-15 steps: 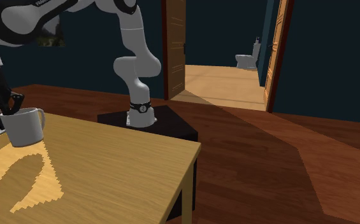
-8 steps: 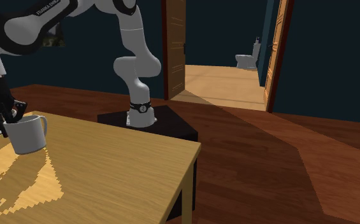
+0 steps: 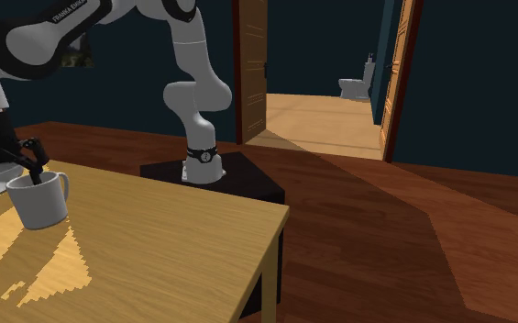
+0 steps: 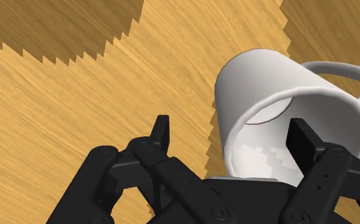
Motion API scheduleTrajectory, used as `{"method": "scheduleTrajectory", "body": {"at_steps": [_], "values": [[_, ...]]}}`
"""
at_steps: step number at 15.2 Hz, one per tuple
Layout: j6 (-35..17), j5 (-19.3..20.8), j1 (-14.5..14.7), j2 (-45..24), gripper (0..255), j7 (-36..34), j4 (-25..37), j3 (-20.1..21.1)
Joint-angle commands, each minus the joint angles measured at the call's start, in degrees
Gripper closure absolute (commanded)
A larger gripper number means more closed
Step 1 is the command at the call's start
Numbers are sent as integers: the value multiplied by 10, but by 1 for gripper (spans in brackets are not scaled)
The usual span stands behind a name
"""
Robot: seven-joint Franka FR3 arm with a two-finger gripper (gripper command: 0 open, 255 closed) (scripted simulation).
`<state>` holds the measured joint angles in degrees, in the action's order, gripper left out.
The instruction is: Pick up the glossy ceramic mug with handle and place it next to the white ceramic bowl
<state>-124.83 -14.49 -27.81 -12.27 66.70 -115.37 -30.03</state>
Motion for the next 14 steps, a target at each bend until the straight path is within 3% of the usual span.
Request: {"method": "scheduleTrajectory", "body": {"at_steps": [1, 6, 14], "values": [[0, 0, 0, 0, 0, 0, 0, 0], [63, 28, 2, 35, 0, -18, 35, -9], [63, 28, 2, 35, 0, -18, 35, -9]]}}
